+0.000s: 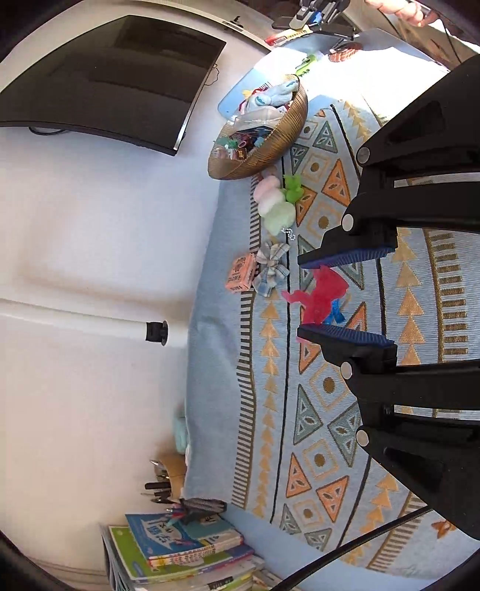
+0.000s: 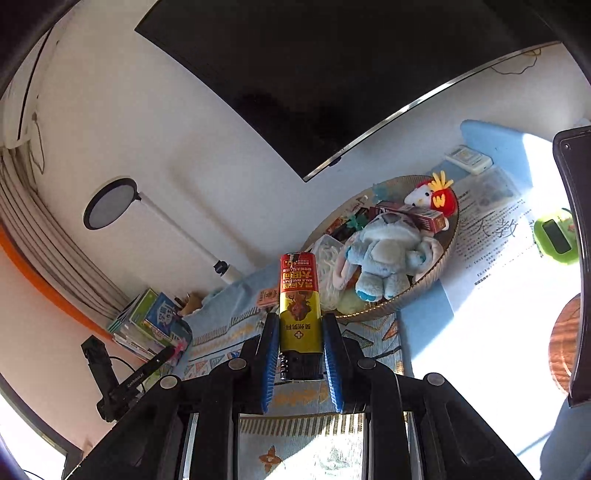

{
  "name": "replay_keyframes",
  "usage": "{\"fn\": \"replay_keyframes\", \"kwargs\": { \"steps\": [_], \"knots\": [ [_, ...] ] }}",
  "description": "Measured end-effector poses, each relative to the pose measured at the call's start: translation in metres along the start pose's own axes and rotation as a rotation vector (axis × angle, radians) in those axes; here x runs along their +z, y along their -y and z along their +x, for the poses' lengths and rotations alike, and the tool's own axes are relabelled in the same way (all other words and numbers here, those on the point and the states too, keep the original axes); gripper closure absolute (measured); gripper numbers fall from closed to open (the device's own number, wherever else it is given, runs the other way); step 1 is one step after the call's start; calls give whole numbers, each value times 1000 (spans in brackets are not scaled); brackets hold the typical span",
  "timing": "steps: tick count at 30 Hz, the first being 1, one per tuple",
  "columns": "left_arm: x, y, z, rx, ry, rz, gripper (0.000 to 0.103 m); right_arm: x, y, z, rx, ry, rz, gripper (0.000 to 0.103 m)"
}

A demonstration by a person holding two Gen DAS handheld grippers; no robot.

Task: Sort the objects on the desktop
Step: 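Carry the red figure and yellow tube into the golden basket and release both, then move both open tools back over the rug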

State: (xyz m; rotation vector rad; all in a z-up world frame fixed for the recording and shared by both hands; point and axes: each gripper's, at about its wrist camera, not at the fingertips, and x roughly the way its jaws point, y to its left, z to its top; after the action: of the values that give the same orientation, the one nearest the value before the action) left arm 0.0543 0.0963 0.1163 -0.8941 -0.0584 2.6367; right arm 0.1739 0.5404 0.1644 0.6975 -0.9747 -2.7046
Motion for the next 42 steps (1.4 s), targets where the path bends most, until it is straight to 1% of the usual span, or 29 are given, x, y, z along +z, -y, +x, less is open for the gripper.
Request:
{"fn": "replay_keyframes", "kwargs": {
  "steps": [2, 5, 7, 9, 11, 13, 16, 18, 19, 20, 21, 22, 24, 25, 27, 29, 30, 31, 32, 37, 38, 39, 42],
  "knots": [
    [13, 22, -4, -43, 33, 27, 75, 14, -3, 1, -28, 38, -13, 80],
    [36, 68, -1, -92, 81, 107, 75, 37, -9, 7, -105, 111, -41, 80],
    [52, 103, 7, -151, 113, 157, 75, 51, -11, 13, -139, 153, -47, 80],
    [68, 136, 21, -234, 126, 186, 75, 64, -13, 23, -171, 173, -57, 80],
    [82, 166, 40, -313, 120, 200, 75, 75, -13, 35, -184, 179, -68, 80],
    [91, 191, 61, -376, 97, 208, 75, 83, -15, 46, -215, 179, -87, 80],
    [98, 215, 95, -440, 44, 191, 75, 90, -16, 58, -233, 180, -104, 80],
    [100, 222, 114, -461, 21, 169, 75, 94, -13, 69, -255, 179, -103, 80],
    [101, 225, 121, -462, 17, 166, 75, 97, -11, 75, -260, 169, -103, 76],
    [101, 228, 128, -464, 17, 171, 75, 100, -7, 81, -263, 151, -94, 69],
    [101, 230, 135, -468, 18, 175, 73, 101, -2, 83, -257, 144, -73, 53],
    [102, 230, 143, -474, 11, 170, 68, 101, 3, 83, -245, 151, -49, 48],
    [103, 231, 158, -487, -29, 133, 49, 99, 8, 79, -243, 152, -19, 48],
    [103, 228, 164, -492, -50, 105, 48, 98, 9, 76, -239, 150, -15, 48],
    [99, 220, 167, -504, -69, 67, 48, 94, 6, 69, -238, 154, -28, 48],
    [95, 211, 164, -500, -74, 58, 48, 88, 1, 63, -247, 155, -47, 47],
    [94, 206, 160, -495, -75, 60, 48, 85, -2, 60, -246, 155, -50, 45],
    [92, 201, 156, -489, -73, 60, 48, 82, -4, 58, -241, 153, -47, 41],
    [90, 194, 150, -489, -66, 58, 48, 80, -6, 55, -232, 151, -43, 39],
    [80, 154, 118, -487, -38, 32, 48, 63, -31, 48, -196, 119, -57, 38],
    [78, 145, 110, -479, -33, 30, 48, 59, -38, 47, -185, 113, -60, 38],
    [76, 135, 102, -470, -24, 30, 48, 56, -47, 47, -170, 104, -63, 35],
    [72, 103, 78, -427, 14, 31, 48, 43, -73, 52, -84, 51, -65, 34]
  ]
}}
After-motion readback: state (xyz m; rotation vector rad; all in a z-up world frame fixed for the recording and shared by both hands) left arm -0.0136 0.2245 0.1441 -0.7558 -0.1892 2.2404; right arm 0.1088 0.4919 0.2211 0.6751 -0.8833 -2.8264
